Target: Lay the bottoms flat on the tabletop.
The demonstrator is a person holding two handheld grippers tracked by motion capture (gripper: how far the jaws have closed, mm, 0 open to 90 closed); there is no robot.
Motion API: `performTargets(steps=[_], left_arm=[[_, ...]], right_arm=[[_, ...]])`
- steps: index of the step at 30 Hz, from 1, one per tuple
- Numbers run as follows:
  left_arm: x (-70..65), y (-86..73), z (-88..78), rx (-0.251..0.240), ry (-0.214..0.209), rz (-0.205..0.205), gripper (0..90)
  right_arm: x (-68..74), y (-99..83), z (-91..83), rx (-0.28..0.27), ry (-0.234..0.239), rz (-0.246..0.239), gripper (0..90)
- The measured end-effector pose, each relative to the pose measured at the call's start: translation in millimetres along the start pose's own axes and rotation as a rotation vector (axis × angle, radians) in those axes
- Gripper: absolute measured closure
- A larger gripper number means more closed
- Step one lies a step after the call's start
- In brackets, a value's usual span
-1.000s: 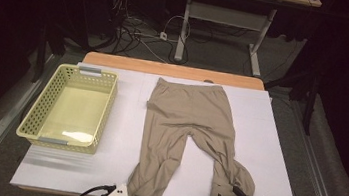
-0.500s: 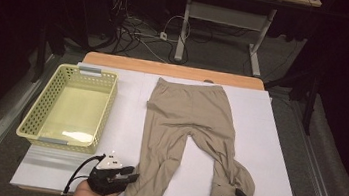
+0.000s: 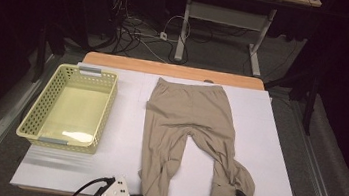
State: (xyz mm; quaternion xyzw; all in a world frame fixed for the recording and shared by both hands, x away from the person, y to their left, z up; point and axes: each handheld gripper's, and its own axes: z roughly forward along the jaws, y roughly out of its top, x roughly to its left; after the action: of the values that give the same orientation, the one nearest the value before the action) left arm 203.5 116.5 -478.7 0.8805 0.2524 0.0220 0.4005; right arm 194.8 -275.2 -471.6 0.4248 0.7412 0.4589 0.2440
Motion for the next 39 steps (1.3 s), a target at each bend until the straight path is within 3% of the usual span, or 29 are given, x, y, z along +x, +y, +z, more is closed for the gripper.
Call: performTargets(steps=[3,6,8,10,12,15,17,19,21,22,27,31,33,36,39], left_arm=[[-8.5,4.7,2.7,-0.006,-0.048,0.035,83.4],[-6.4,8.2,0.2,-0.046,-0.026,0.036,76.4],[1.4,8.7,-2.5,-0.086,0.03,0.007,70.5],[13.3,8.6,-3.6,-0.117,0.097,-0.046,62.7],[29.2,9.8,-0.8,-0.113,0.156,-0.09,54.9],[45.6,10.8,7.7,-0.092,0.164,-0.149,48.6],[46.9,10.1,13.4,-0.053,0.144,-0.127,52.3],[42.8,7.6,14.9,-0.048,0.152,-0.085,63.0],[41.0,8.3,13.3,-0.027,0.127,-0.076,77.8],[39.0,7.9,12.7,-0.022,0.127,-0.064,79.7],[24.8,4.8,7.6,-0.002,0.079,-0.02,81.3],[8.3,-0.1,2.3,0.01,-0.016,0.035,80.9],[2.4,-0.5,-0.3,0.004,-0.037,0.055,78.2],[4.3,2.8,-5.5,-0.053,0.001,0.027,68.3],[11.2,4.0,-6.7,-0.104,0.095,-0.008,57.6]], right_arm=[[-1.1,0.1,-0.7,-0.005,0.0,-0.003,41.4],[-1.8,0.0,-1.5,-0.006,0.001,0.0,41.4],[-2.6,0.0,-1.3,-0.007,0.001,0.004,41.4],[-3.3,0.0,-0.3,-0.006,0.001,0.0,41.4],[-2.9,0.1,1.1,-0.003,0.003,-0.001,41.5],[-1.5,0.1,3.2,0.003,0.008,-0.008,41.4],[-0.5,0.1,4.2,0.007,0.01,-0.007,41.5],[-0.1,0.0,4.6,0.008,0.01,-0.009,41.4],[-0.3,-0.1,4.6,0.008,0.009,-0.008,41.5],[-0.4,-0.2,4.6,0.008,0.009,-0.008,41.4],[-0.1,0.2,2.5,0.005,0.006,-0.009,41.5],[-0.3,0.1,0.1,0.001,0.004,-0.006,41.5],[-0.6,0.1,-0.3,-0.002,0.004,-0.007,41.5],[0.2,0.5,-0.6,-0.004,0.004,-0.01,41.5],[0.7,0.8,-0.6,-0.004,0.006,-0.014,41.5]])
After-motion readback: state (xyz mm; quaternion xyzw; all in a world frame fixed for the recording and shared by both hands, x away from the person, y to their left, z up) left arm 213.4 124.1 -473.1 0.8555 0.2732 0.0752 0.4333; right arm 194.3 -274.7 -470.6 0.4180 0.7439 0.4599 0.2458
